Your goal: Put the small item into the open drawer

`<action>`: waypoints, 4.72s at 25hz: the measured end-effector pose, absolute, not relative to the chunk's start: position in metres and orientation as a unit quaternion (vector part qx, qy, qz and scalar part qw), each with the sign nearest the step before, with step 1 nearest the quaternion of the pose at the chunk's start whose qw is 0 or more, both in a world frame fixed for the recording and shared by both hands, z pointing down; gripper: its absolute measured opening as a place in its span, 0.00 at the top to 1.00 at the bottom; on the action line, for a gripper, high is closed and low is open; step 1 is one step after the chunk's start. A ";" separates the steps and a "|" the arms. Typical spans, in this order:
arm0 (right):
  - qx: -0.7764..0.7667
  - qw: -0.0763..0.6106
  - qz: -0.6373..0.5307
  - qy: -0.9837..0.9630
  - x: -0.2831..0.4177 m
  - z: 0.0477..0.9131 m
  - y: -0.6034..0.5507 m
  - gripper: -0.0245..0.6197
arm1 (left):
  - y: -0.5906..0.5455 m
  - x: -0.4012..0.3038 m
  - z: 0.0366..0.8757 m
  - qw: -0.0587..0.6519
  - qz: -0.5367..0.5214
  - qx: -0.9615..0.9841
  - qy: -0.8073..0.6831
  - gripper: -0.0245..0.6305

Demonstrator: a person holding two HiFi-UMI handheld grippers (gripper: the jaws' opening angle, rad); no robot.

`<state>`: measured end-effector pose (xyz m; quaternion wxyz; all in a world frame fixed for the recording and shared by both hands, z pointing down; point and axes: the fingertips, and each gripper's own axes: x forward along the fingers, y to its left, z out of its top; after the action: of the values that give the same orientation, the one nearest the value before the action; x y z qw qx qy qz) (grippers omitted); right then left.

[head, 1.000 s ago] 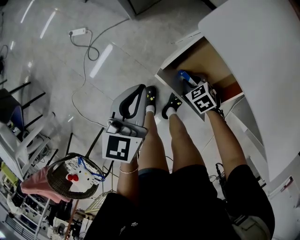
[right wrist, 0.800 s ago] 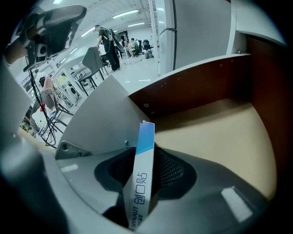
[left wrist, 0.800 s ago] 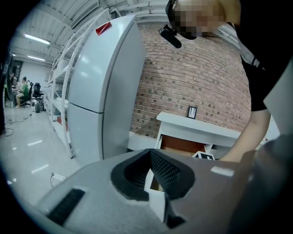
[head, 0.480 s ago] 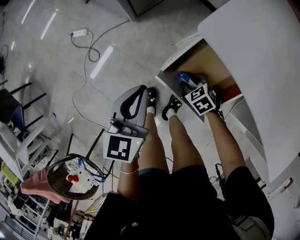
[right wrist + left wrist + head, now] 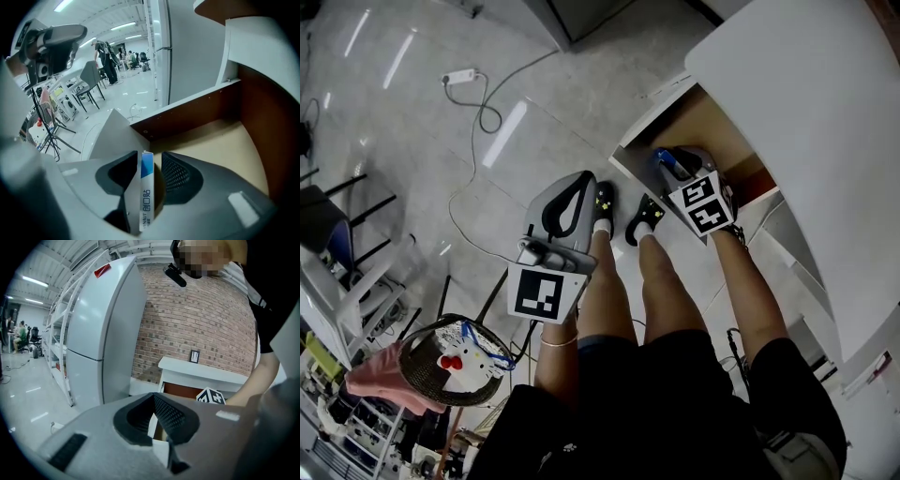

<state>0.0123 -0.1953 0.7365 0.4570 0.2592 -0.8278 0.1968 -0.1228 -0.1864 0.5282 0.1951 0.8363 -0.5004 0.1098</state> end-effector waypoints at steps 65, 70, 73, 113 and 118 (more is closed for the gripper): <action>0.538 0.150 0.235 -0.796 0.089 0.454 -0.202 0.95 | -0.207 -0.059 0.403 0.147 0.126 0.900 -0.390 0.98; 0.550 0.134 0.230 -0.792 0.099 0.433 -0.200 0.95 | -0.207 -0.048 0.390 0.140 0.125 0.907 -0.378 0.98; 0.556 0.123 0.228 -0.790 0.106 0.420 -0.197 0.95 | -0.208 -0.040 0.381 0.131 0.120 0.911 -0.372 0.98; 0.576 0.082 0.191 -0.790 0.127 0.336 -0.182 0.95 | -0.212 -0.014 0.310 0.086 0.083 0.933 -0.340 0.98; 0.576 0.081 0.195 -0.790 0.127 0.337 -0.184 0.95 | -0.214 -0.015 0.311 0.087 0.083 0.932 -0.342 0.98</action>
<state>0.1271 -0.1840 0.3369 0.0806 0.5763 -0.7896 0.1947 -0.0153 -0.2136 0.3110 0.0866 0.9321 -0.3416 0.0832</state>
